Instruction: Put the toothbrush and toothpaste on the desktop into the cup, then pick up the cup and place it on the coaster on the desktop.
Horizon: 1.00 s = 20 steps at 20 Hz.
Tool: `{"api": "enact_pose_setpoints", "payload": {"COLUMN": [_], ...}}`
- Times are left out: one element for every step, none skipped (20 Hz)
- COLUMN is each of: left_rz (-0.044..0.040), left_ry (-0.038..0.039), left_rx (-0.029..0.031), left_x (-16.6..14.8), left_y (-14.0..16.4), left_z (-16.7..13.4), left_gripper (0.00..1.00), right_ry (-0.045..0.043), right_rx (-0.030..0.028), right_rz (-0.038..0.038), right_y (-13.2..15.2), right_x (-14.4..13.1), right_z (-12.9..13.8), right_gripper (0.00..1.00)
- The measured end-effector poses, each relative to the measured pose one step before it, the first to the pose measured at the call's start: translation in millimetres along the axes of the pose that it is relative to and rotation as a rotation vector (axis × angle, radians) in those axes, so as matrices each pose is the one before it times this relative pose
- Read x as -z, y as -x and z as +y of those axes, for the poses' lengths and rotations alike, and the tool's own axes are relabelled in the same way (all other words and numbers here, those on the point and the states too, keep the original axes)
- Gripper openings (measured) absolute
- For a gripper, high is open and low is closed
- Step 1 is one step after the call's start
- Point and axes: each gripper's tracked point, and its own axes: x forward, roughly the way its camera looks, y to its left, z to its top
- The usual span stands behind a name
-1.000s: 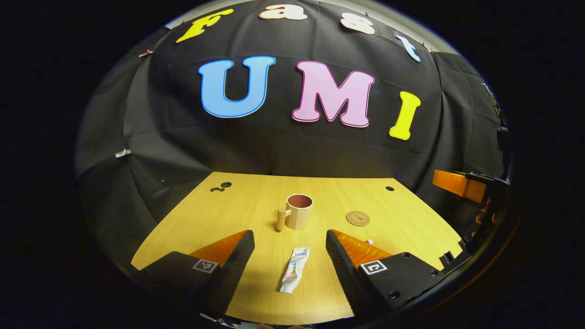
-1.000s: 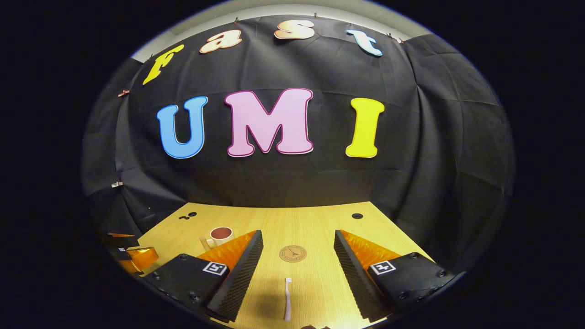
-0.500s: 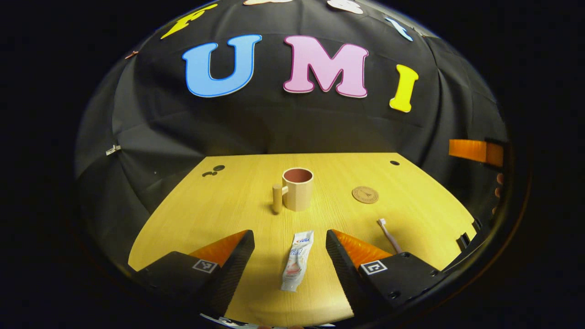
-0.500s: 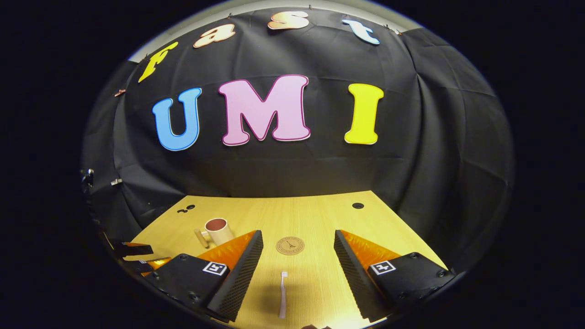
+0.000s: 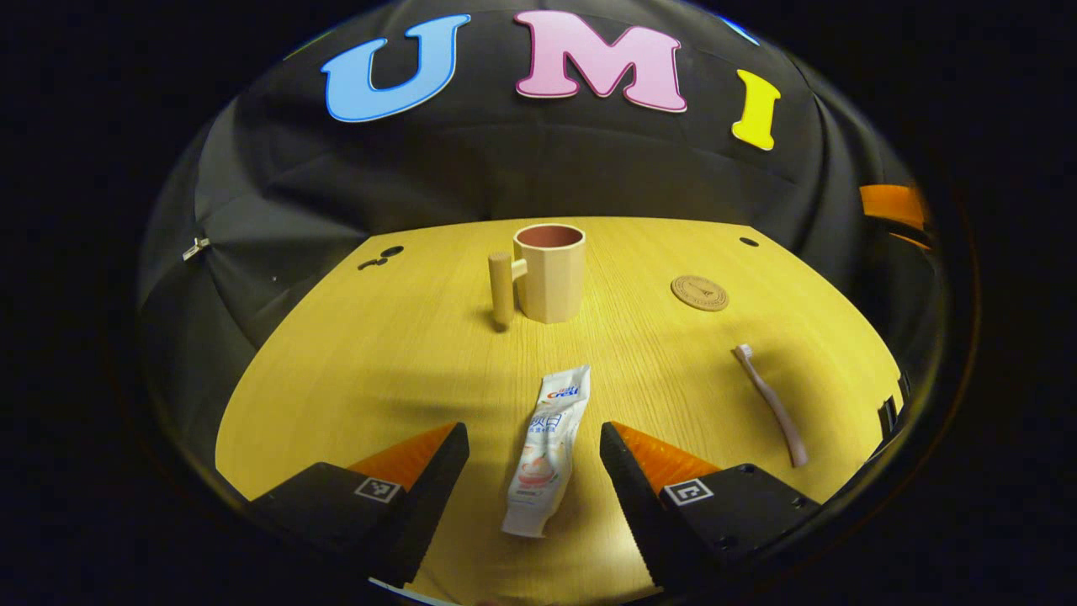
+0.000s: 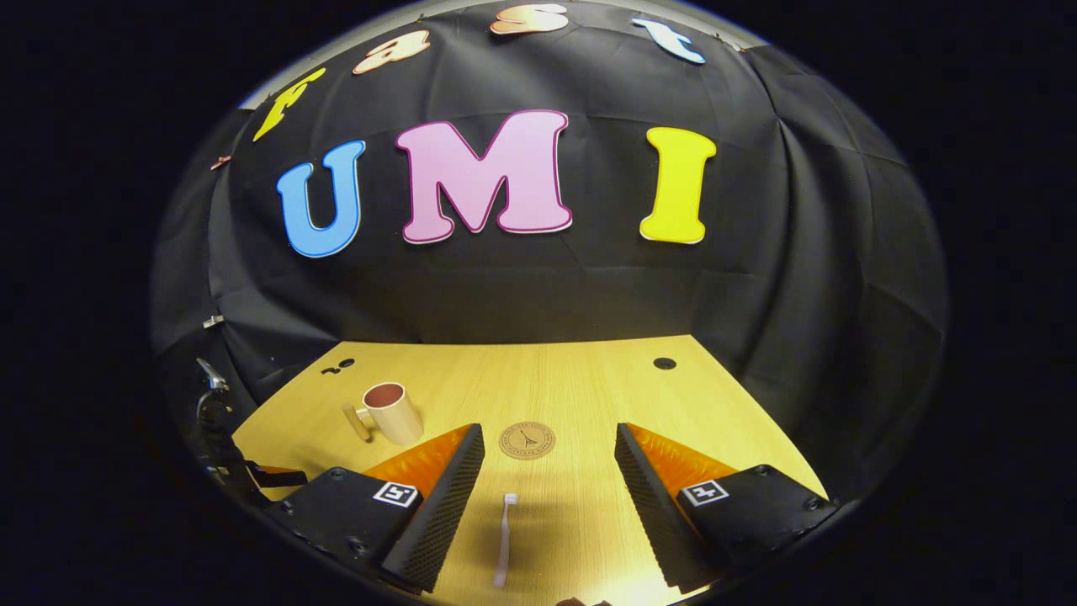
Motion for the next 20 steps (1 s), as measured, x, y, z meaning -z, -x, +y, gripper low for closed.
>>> {"api": "enact_pose_setpoints", "payload": {"left_rz": [0.01296,0.02277,0.02432,0.01630,0.01647,0.02491,-0.03953,0.01896,-0.01554,0.01296,-0.01043,0.01004,-0.00062,0.00326,0.00462,0.00068,-0.00157,0.00247,0.00271,-0.00018], "left_ry": [-0.00445,-0.00452,-0.00067,0.00351,0.00260,0.00187,0.00322,0.00040,-0.00172,-0.00816,-0.00448,0.00036,0.00519,0.00111,-0.00510,-0.00982,-0.01564,-0.01129,-0.00260,-0.00152], "left_rx": [0.00553,0.00265,0.00213,0.01040,0.01132,0.01075,0.00495,0.00295,0.00543,0.00225,0.00484,-0.00544,-0.00436,-0.00745,-0.00837,-0.00631,-0.00291,-0.00172,-0.00098,0.00218], "left_x": [4.69,7.16,6.53,6.11,5.09,8.43,-8.30,4.53,-2.75,1.54,-4.86,0.74,-3.86,0.38,0.81,-0.07,-0.29,0.56,0.00,0.38], "left_y": [-6.74,-6.69,-4.15,-2.97,-3.95,-2.82,-1.19,-2.10,-0.52,-5.01,0.53,-2.91,-1.67,2.16,-1.65,0.21,0.41,-0.56,0.18,0.06], "left_z": [-2.23,-1.55,-0.71,-2.96,-2.40,-0.98,-1.01,0.80,-0.30,0.18,0.11,1.43,0.49,-1.35,-1.98,-0.99,0.30,-1.06,-0.43,-1.59], "left_gripper": [0.98,0.97,0.97,0.96,0.96,0.96,0.97,0.94,0.97,0.95,0.86,0.76,0.70,0.52,0.56,0.48,0.47,0.45,0.44,0.42], "right_ry": [-0.00800,-0.00662,-0.00446,-0.00199,0.00185,0.00380,0.00198,-0.00120,-0.00303,-0.00208,-0.00203,-0.00476,-0.00502,-0.00074,0.00319,0.00017,-0.00491,-0.00597,-0.00307,0.00075], "right_rx": [-0.00219,-0.00161,-0.00140,-0.00222,-0.00183,-0.00896,-0.00992,-0.00695,-0.00703,-0.00386,0.00037,-0.00228,-0.00464,-0.00652,-0.00189,-0.00082,-0.00327,-0.00085,0.00134,-0.00055], "right_rz": [0.01264,0.01331,0.01233,0.00836,0.00519,0.00976,0.01196,0.01020,0.00811,0.00933,0.01355,0.01468,0.01305,0.01121,0.01016,0.00811,0.01041,0.01296,0.01649,0.01792], "right_y": [-1.85,-1.91,-0.99,-0.98,-0.51,-1.73,-0.28,-0.45,0.08,-1.46,-1.39,-0.46,-0.16,-1.36,-1.87,-1.02,-0.70,-0.14,-1.40,-1.59], "right_x": [4.11,3.41,3.65,3.11,1.19,2.24,3.33,2.30,2.81,3.69,5.04,5.94,4.24,2.60,4.75,2.50,3.33,3.85,5.81,5.81], "right_z": [-0.92,-0.96,-0.37,-0.05,-0.53,0.13,1.41,0.60,0.79,0.24,-1.40,0.73,1.37,1.03,0.39,0.28,1.11,0.10,-0.02,0.15], "right_gripper": [0.96,0.96,0.96,0.96,0.96,0.96,0.96,0.96,0.97,0.96,0.96,0.96,0.97,0.98,0.98,0.98,0.98,0.98,0.98,0.98]}}
